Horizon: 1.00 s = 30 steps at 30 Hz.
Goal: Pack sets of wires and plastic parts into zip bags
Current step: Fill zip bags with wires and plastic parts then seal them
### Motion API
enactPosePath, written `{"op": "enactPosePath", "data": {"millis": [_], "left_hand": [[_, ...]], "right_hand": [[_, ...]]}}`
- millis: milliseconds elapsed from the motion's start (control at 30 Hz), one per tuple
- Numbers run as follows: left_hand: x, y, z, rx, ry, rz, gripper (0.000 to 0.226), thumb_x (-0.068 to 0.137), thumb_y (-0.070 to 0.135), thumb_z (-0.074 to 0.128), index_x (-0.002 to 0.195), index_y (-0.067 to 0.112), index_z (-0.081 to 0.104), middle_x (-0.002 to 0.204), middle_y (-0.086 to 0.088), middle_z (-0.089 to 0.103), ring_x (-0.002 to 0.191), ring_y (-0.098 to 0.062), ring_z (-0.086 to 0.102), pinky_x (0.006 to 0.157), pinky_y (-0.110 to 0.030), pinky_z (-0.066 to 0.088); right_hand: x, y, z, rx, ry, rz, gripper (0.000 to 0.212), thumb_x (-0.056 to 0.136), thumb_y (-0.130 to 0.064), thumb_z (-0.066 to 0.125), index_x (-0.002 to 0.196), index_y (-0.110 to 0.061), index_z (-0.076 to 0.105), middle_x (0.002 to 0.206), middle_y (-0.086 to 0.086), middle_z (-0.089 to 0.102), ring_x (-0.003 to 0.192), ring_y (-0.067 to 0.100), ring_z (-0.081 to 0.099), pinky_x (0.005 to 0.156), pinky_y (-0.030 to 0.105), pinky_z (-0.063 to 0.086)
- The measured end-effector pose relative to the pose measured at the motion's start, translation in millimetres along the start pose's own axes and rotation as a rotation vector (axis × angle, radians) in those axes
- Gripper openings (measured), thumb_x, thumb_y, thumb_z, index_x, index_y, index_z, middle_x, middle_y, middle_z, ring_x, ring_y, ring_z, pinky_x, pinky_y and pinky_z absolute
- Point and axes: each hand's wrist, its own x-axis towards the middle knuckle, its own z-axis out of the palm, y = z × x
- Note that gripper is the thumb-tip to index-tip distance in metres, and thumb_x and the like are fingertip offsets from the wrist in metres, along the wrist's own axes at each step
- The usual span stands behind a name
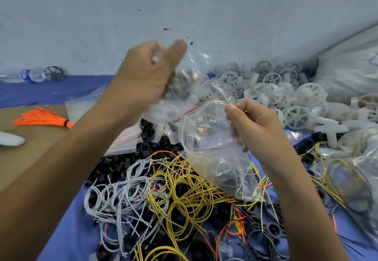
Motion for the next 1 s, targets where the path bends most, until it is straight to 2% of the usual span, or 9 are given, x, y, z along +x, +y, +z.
{"op": "enactPosePath", "data": {"millis": [67,167,267,400,467,667,833,933,1000], "left_hand": [[-14.9,-0.6,9.8,0.078,-0.092,-0.049,0.041,0.083,0.055,0.064,0.083,0.017,0.052,0.058,0.0,0.065,0.044,-0.012,0.055,0.04,-0.021,0.041],[-29.8,-5.0,14.9,0.07,-0.297,-0.157,0.035,0.091,0.032,0.067,0.101,0.004,0.048,0.083,-0.012,0.073,0.063,-0.02,0.067,0.056,-0.033,0.055],[-39.3,-5.8,17.4,0.124,-0.447,-0.165,0.025,0.094,0.021,0.064,0.098,0.004,0.046,0.077,-0.007,0.07,0.068,-0.014,0.067,0.063,-0.031,0.057],[-41.5,-5.3,16.7,0.129,-0.373,-0.137,0.017,0.096,0.018,0.061,0.089,0.014,0.046,0.075,-0.012,0.066,0.066,-0.016,0.064,0.066,-0.035,0.057],[-33.0,-8.7,10.3,0.06,-0.277,-0.14,0.016,0.096,0.019,0.062,0.087,0.019,0.048,0.069,-0.008,0.066,0.059,-0.016,0.06,0.052,-0.03,0.049],[36.8,-69.5,-8.9,0.335,0.223,0.014,0.013,0.096,0.039,0.048,0.088,0.043,0.039,0.081,0.008,0.058,0.056,-0.001,0.051,0.05,-0.026,0.04],[61.5,-154.3,4.4,0.257,0.017,-0.437,0.019,0.102,0.019,0.046,0.12,0.012,0.041,0.104,-0.004,0.055,0.077,-0.016,0.054,0.055,-0.027,0.047],[64.6,-173.1,20.9,0.46,-0.077,-0.334,0.026,0.101,0.023,0.05,0.125,0.014,0.047,0.113,0.004,0.051,0.099,-0.013,0.053,0.078,-0.028,0.045],[70.6,-166.6,40.0,0.478,-0.115,-0.201,0.022,0.1,0.027,0.052,0.12,0.02,0.052,0.112,0.008,0.055,0.101,-0.009,0.055,0.077,-0.023,0.045]], "right_hand": [[-1.4,-2.7,-1.0,0.02,0.004,0.007,0.027,0.095,-0.037,0.059,0.075,-0.018,0.06,0.055,-0.003,0.058,0.045,0.008,0.045,0.041,0.021,0.038],[-3.6,-5.9,-3.2,0.04,0.003,0.006,0.027,0.095,-0.038,0.059,0.077,-0.018,0.06,0.056,-0.002,0.058,0.043,0.009,0.044,0.041,0.022,0.038],[-4.2,-6.9,-4.5,0.046,-0.001,0.002,0.028,0.094,-0.04,0.059,0.077,-0.018,0.06,0.057,0.0,0.058,0.044,0.011,0.045,0.042,0.024,0.038],[-4.2,-7.4,-4.4,0.053,-0.005,-0.005,0.029,0.094,-0.041,0.06,0.077,-0.017,0.06,0.057,0.001,0.058,0.044,0.01,0.044,0.042,0.026,0.038],[-4.3,-7.6,-5.0,0.052,-0.011,-0.011,0.029,0.093,-0.041,0.06,0.076,-0.017,0.06,0.056,0.0,0.058,0.044,0.011,0.044,0.041,0.026,0.038],[-5.1,-7.7,-6.5,0.03,-0.014,-0.017,0.028,0.094,-0.041,0.059,0.075,-0.02,0.06,0.057,-0.001,0.058,0.045,0.01,0.045,0.043,0.024,0.038],[-6.3,-7.8,-5.9,-0.034,-0.076,-0.024,0.029,0.095,-0.04,0.057,0.075,-0.02,0.058,0.056,-0.001,0.057,0.046,0.009,0.046,0.045,0.022,0.038],[-7.5,-9.3,-8.9,-0.082,-0.155,-0.026,0.03,0.097,-0.038,0.058,0.075,-0.017,0.056,0.057,0.0,0.059,0.046,0.007,0.048,0.046,0.02,0.038],[-9.7,-12.6,-12.5,-0.063,-0.24,-0.029,0.03,0.097,-0.036,0.058,0.075,-0.016,0.056,0.057,0.001,0.058,0.046,0.007,0.048,0.045,0.016,0.038]]}}
